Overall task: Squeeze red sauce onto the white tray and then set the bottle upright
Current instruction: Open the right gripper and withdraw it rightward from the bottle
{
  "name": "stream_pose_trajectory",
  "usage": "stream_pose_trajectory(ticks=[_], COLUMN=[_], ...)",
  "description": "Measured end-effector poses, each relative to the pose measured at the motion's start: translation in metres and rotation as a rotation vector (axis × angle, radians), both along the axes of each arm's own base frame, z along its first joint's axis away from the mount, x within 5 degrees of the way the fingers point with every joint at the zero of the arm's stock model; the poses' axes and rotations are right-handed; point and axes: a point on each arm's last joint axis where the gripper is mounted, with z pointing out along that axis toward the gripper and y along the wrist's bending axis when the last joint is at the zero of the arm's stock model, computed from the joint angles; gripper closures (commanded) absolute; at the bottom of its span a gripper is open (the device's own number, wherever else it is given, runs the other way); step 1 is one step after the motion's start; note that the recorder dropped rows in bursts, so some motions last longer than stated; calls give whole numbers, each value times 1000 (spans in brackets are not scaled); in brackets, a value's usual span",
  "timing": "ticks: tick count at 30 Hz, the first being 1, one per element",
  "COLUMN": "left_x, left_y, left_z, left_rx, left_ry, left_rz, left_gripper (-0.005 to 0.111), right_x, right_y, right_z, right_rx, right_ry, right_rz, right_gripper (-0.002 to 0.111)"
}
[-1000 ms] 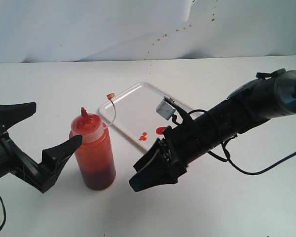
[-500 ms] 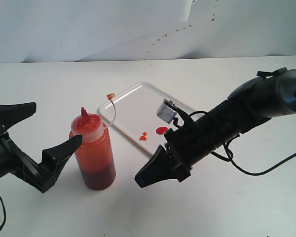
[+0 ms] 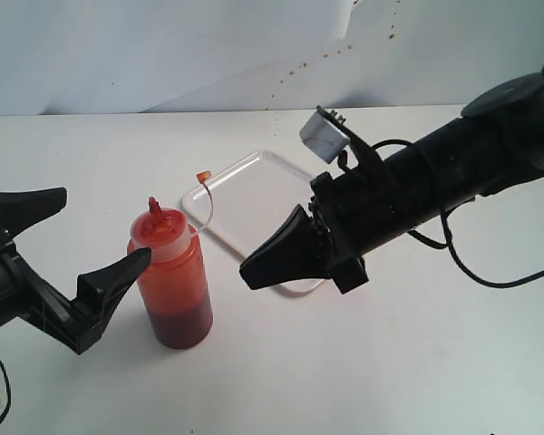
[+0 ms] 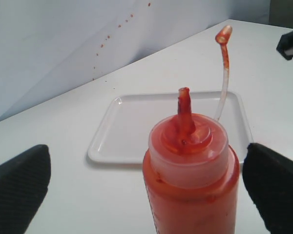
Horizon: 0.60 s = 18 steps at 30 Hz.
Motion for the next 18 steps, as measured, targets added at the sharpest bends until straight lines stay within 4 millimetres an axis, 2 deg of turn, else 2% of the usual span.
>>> stream_pose_trajectory(ticks=[9,18], left_x=[0,0], left_y=[0,0], left_z=[0,0], left_rx=[0,0], left_ry=[0,0], left_rz=[0,0], left_gripper=[2,2], right_x=[-13,-34], right_y=[-5,-13], right_z=[39,59], right_rx=[29,35], right_ry=[-38,-59], right_rz=[-41,-54], right_gripper=[108,108])
